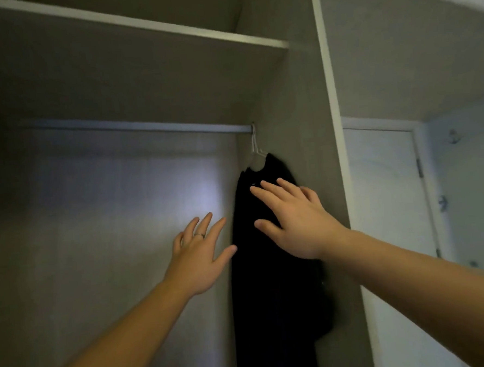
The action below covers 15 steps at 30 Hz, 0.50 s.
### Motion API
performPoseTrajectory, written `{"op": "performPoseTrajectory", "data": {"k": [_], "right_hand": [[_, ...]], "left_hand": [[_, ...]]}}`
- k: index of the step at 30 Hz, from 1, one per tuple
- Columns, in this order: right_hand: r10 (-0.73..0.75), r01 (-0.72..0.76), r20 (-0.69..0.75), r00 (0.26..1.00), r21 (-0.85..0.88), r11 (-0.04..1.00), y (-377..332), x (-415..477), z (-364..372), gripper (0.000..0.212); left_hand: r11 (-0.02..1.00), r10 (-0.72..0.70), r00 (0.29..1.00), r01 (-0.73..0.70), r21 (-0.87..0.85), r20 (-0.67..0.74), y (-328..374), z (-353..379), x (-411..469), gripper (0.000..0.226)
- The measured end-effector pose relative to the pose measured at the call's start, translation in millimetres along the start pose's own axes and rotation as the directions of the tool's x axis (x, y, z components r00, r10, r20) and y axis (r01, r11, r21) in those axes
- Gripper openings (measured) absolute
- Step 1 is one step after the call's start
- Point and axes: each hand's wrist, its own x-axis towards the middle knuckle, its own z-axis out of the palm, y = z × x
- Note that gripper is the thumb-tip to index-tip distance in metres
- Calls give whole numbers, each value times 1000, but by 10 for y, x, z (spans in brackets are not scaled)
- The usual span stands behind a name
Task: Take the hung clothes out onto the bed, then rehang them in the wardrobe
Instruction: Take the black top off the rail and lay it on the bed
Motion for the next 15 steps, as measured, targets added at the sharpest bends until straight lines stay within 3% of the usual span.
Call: {"op": "performPoseTrajectory", "data": {"k": [6,15], "right_hand": [[149,-128,91,985,-206,970,260,650,-55,64],[347,-254,137,928,-450,856,346,1367,178,59]], "left_hand": [[991,132,991,-133,10,28,11,249,719,67],[949,190,976,-155,-273,106,-102,640,1570,72]]}}
